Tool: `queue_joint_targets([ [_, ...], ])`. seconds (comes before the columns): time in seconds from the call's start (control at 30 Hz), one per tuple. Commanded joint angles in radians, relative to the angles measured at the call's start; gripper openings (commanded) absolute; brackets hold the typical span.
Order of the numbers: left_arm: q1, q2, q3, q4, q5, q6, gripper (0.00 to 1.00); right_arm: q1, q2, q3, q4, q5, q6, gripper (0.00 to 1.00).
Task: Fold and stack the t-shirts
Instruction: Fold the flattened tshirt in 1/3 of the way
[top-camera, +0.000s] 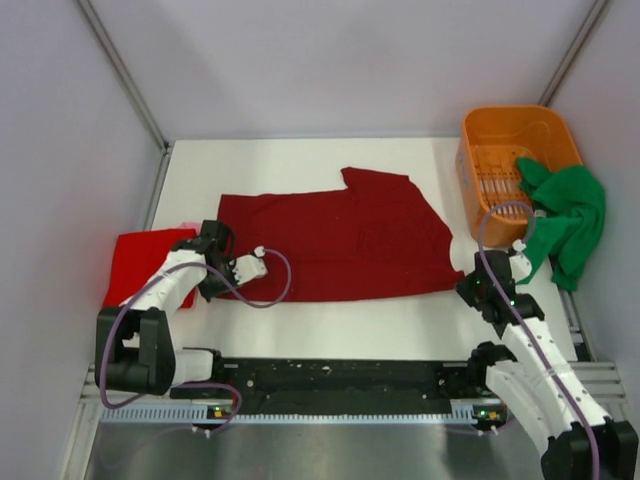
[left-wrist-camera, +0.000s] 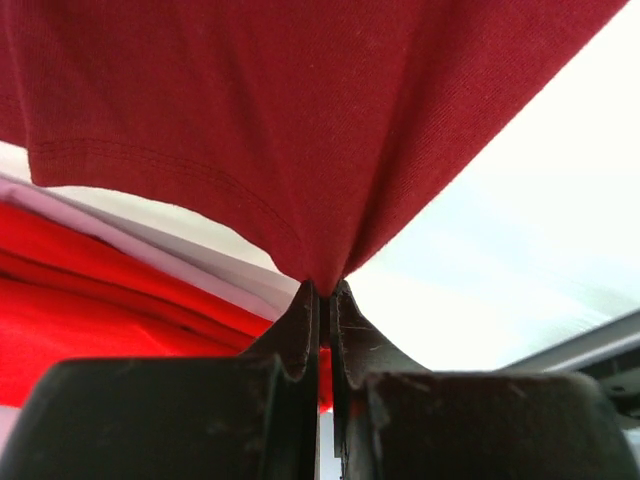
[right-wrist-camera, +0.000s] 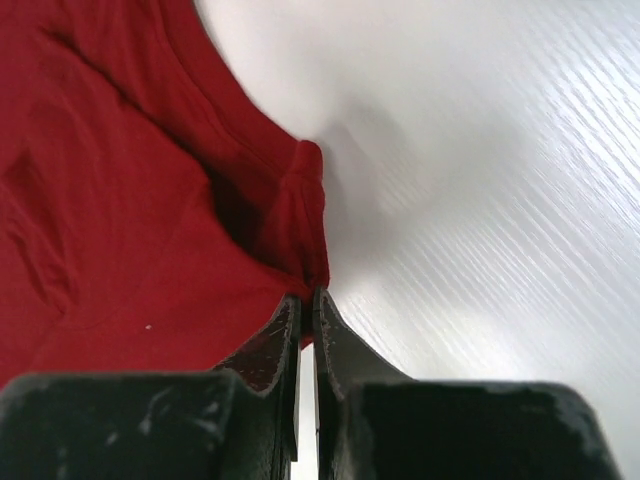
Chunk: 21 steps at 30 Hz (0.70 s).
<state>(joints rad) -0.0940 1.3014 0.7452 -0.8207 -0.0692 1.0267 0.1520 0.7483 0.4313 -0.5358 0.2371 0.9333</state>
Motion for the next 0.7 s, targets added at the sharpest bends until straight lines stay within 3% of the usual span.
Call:
queue_joint_targets([
  [0.0, 0.002, -0.019, 0.034, -0.179, 0.062, 0.062, 0.0, -0.014, -0.177, -0.022, -0.203, 0.088, 0.148, 0.0],
  [0.1, 0.0, -0.008, 0.046, -0.213, 0.065, 0.078, 0.01, -0.012, -0.239, -0.002, -0.272, 0.132, 0.176, 0.0],
  [0.13, 0.0, -0.001, 0.054, -0.23, 0.063, 0.084, 0.07, -0.014, -0.245, 0.006, -0.3, 0.143, 0.18, 0.02],
  [0.23, 0.0, 0.009, 0.1, -0.277, 0.065, 0.09, 0.4, -0.014, -0.245, 0.035, -0.348, 0.185, 0.214, 0.46],
  [0.27, 0.0, 0.013, 0.129, -0.294, 0.095, 0.088, 0.68, -0.012, -0.25, 0.047, -0.354, 0.208, 0.222, 0.51],
  [0.3, 0.0, 0.019, 0.161, -0.308, 0.1, 0.084, 0.83, -0.012, -0.256, 0.066, -0.352, 0.234, 0.223, 0.54],
  [0.4, 0.016, 0.053, 0.326, -0.325, 0.155, 0.047, 0.84, -0.012, -0.253, 0.142, -0.244, 0.277, 0.077, 0.56],
  [0.5, 0.031, 0.107, 0.543, -0.218, 0.196, -0.09, 0.84, -0.008, -0.189, 0.217, 0.042, 0.084, -0.173, 0.54],
  [0.57, 0.031, 0.168, 0.647, -0.146, 0.21, -0.16, 0.79, 0.014, -0.077, 0.285, 0.19, -0.025, -0.269, 0.54],
  [0.67, 0.031, 0.3, 0.788, -0.112, 0.233, -0.229, 0.64, 0.066, 0.197, 0.449, 0.26, -0.103, -0.439, 0.54],
])
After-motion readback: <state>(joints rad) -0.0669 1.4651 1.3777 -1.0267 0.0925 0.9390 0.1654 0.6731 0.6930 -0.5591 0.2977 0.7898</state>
